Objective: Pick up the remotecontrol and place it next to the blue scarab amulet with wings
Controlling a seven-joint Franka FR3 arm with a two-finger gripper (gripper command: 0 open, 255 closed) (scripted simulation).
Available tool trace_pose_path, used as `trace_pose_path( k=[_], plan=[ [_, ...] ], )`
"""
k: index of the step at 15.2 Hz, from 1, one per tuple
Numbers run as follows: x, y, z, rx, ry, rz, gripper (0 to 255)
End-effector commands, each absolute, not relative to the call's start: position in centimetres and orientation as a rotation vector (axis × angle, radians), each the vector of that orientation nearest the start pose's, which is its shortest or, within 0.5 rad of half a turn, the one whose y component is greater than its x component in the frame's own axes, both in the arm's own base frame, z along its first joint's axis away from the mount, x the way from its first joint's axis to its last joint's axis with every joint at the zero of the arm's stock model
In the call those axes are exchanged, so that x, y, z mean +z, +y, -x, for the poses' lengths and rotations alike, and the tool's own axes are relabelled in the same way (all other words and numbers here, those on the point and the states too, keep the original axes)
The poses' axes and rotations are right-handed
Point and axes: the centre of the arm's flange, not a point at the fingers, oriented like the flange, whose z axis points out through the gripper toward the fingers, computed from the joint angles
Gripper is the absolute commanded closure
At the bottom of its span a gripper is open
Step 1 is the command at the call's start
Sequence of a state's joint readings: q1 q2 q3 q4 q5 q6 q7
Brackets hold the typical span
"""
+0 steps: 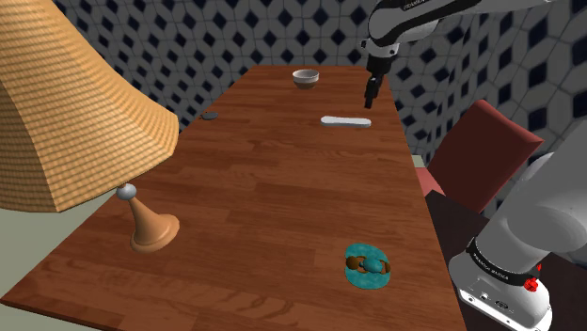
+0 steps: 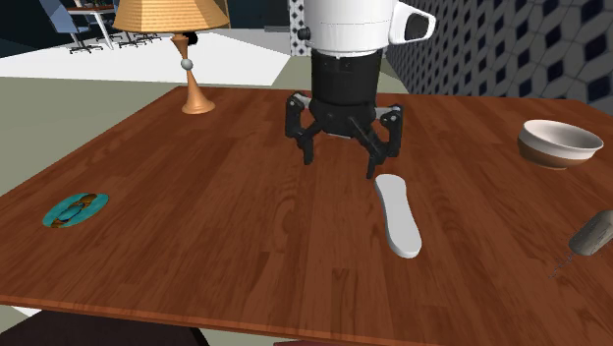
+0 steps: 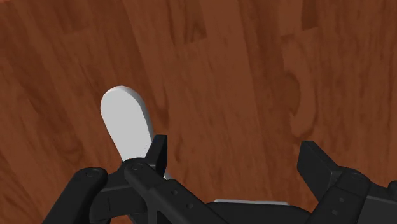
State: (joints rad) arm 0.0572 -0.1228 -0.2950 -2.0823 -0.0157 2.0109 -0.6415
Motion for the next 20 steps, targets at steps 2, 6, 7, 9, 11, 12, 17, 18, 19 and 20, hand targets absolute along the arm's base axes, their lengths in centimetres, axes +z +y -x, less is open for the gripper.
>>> trace_pose_path(
  k=[2,6,7,9,11,12,17,18,19,20],
  plan=[
    [45.6,-14.4,-54.0,-0.064,-0.723,3.053,0],
    [42.6,-16.0,-58.4,-0.044,-0.824,3.021,0],
    [41.9,-16.4,-59.5,-0.039,-0.849,3.012,0],
    [40.4,-17.0,-61.7,-0.028,-0.899,2.994,0],
    [38.8,-17.6,-63.9,-0.018,-0.949,2.976,0],
    [38.1,-17.8,-65.0,-0.013,-0.974,2.966,0],
    [35.5,-18.1,-66.4,-0.006,-1.006,2.953,0],
    [34.9,-18.1,-66.4,-0.006,-1.006,2.953,0],
    [34.4,-18.1,-66.4,-0.006,-1.006,2.953,0],
    [33.9,-18.1,-66.4,-0.006,-1.006,2.953,0]
  ],
)
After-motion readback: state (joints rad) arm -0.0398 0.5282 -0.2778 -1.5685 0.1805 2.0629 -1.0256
